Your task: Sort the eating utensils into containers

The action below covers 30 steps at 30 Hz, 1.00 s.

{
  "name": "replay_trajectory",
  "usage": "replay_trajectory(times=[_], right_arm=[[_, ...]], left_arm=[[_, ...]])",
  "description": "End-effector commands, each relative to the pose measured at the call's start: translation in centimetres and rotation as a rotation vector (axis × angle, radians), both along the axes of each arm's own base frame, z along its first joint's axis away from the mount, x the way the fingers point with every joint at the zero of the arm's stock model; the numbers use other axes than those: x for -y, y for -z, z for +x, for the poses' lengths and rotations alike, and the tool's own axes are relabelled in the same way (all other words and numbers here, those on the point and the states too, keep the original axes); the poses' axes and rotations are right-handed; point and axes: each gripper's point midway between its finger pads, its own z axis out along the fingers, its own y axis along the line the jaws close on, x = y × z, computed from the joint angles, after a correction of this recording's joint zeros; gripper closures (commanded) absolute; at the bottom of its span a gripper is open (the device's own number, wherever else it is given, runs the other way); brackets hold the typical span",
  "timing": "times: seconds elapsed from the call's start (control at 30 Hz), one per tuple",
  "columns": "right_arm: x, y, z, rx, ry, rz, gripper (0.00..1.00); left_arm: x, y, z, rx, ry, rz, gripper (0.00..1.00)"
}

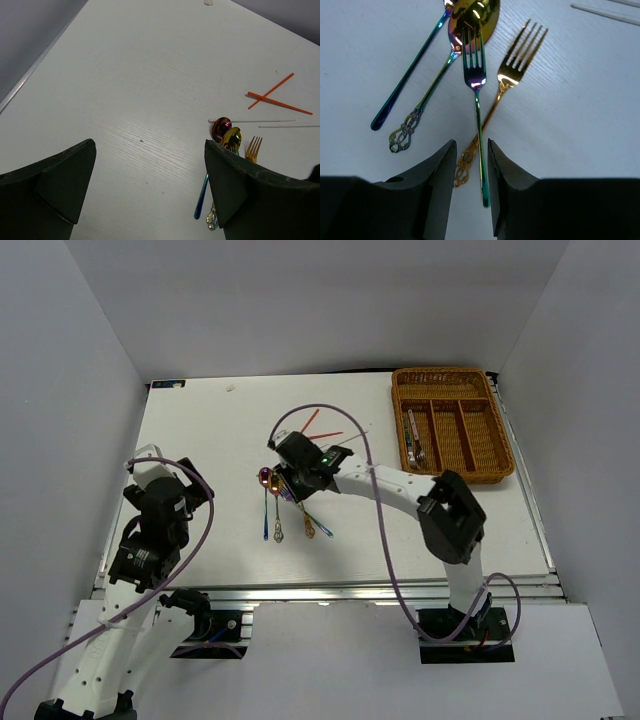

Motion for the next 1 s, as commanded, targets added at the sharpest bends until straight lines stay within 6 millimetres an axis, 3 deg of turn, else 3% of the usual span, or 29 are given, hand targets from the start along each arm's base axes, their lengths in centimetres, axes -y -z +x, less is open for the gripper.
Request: replay_trajectory(times=[0.0, 0.23, 0.73, 0.83, 0.97], right_arm=[[-2.1, 0.9, 0.5, 0.021, -0.019, -0.03, 0.64], [-3.1, 4.5, 1.6, 0.028, -0.029, -0.122, 0.68], [-3.0, 8.3, 2.2, -0.004, -0.058, -0.186, 0.69], [-2.7, 9.2, 1.9, -0.026, -0.058, -0.196, 0.74], [-2.7, 9.3, 1.1, -0.058, -0.069, -0.176, 0.91]], left_arm=[[-0.1, -0.5, 0.1, 0.021, -0.006, -0.003, 0.02], [0.0, -0.6, 0.0, 0.028, -0.004, -0.006, 0.02], [0.1, -0.6, 0.0, 0.028, 0.003, -0.008, 0.02], [0.1, -0.6, 0.0, 0.03, 0.003, -0.009, 0.02], [0.1, -0.6, 0.0, 0.028, 0.006, -0.009, 0.02]])
